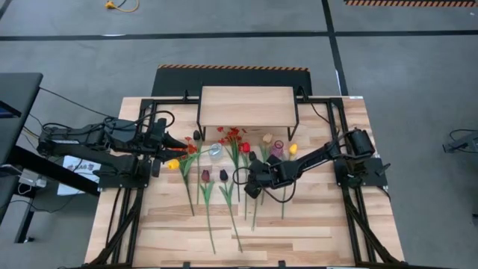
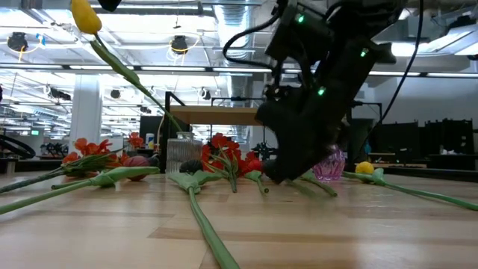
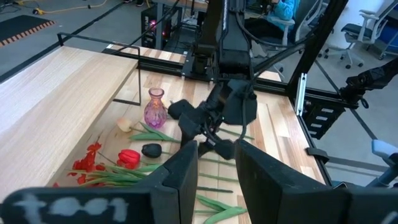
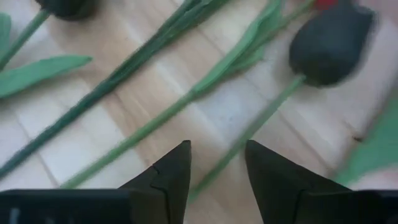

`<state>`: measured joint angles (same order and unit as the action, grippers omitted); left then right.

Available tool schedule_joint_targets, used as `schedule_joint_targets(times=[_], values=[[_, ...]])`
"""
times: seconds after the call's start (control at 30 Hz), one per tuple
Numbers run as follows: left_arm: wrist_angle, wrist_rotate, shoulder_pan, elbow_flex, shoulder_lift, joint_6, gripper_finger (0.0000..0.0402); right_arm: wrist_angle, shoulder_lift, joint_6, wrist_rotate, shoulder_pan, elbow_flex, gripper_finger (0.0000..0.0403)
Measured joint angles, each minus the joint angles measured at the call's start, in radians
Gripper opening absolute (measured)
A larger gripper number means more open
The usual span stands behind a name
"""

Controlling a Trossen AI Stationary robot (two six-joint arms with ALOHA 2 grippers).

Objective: Pick and place flowers into a vace then onto a shelf
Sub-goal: Put the right black flower into the transparent vase

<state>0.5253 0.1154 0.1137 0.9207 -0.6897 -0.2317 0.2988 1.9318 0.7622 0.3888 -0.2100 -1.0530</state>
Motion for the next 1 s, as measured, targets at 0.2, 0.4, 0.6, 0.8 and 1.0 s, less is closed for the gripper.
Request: schedule_joint_targets(times=[0.2, 0.4, 0.6, 0.8, 1.0], values=[[-0.001, 0.0, 0.0, 0.0, 0.001, 0.0, 0.0096, 0.004, -0.001, 0.0, -0.011, 0.0, 0.001, 0.0137], [0.0, 0.0, 0.0, 0.0, 0.001, -0.001, 0.0096, 0.006, 0.0, 0.0, -0.014, 0.0, 0.002, 0.0118], [0.0, 0.0, 0.0, 0.0, 0.001, -0.001, 0.0096, 0.008, 0.001, -0.002, 0.005, -0.006, 0.004, 0.0067], [0.0, 0.0, 0.0, 0.0, 0.001, -0.001, 0.0096, 0.015, 0.0, -0.002, 0.013, -0.006, 0.005, 0.0009], [0.0, 0.0, 0.0, 0.0, 0.0, -0.001, 0.0096, 0.029, -0.03, -0.001, -0.015, -0.006, 0.009, 0.0013]])
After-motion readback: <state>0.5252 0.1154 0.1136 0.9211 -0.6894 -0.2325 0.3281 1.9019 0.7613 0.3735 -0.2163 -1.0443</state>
